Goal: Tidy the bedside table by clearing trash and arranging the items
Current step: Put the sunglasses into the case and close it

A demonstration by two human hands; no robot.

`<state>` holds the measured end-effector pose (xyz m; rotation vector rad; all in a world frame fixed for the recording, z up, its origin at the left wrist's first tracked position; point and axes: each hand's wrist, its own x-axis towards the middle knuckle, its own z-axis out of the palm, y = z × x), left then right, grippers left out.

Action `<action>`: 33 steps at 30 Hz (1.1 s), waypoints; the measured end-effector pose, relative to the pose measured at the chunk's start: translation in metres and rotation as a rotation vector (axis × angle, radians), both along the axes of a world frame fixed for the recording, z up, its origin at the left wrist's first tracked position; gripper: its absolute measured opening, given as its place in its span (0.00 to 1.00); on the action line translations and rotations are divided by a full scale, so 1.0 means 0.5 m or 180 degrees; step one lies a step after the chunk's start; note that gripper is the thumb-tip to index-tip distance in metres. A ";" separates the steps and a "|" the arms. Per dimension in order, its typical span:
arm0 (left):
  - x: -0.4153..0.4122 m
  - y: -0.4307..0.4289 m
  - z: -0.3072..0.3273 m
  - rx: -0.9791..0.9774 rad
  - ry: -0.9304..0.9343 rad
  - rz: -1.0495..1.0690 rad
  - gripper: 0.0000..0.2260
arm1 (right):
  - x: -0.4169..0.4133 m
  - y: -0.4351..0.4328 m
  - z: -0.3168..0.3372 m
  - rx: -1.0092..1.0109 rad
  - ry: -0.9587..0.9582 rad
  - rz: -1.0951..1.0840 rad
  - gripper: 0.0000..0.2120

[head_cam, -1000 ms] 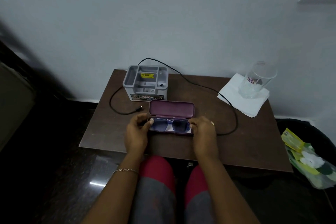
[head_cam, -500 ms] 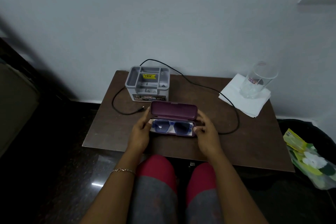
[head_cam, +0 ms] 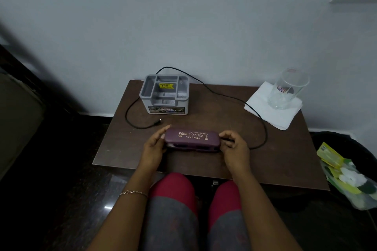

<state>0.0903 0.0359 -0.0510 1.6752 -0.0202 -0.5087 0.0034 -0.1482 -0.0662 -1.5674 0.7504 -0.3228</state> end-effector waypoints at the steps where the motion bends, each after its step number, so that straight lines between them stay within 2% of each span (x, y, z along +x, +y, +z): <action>1: -0.001 -0.001 0.003 0.0009 0.0020 0.0005 0.16 | 0.000 -0.001 -0.001 0.0005 0.0021 -0.0012 0.16; 6: -0.006 -0.014 0.023 -0.0054 0.0232 0.0222 0.16 | -0.002 -0.001 -0.007 0.0147 0.0045 -0.0082 0.16; 10: -0.008 -0.016 0.023 -0.0069 0.0304 0.0293 0.11 | 0.001 0.006 -0.001 0.0194 0.0044 -0.0116 0.06; 15: -0.010 -0.012 0.015 0.0018 0.0223 0.0150 0.18 | 0.000 0.013 0.003 0.0036 0.0036 -0.0003 0.14; 19: -0.008 -0.014 0.011 0.0056 0.0182 0.0106 0.19 | 0.004 0.013 0.000 0.0221 0.0049 -0.0061 0.14; 33: -0.011 -0.018 0.004 0.0026 0.0064 0.0332 0.20 | 0.000 0.017 0.009 0.0061 0.0023 -0.0061 0.16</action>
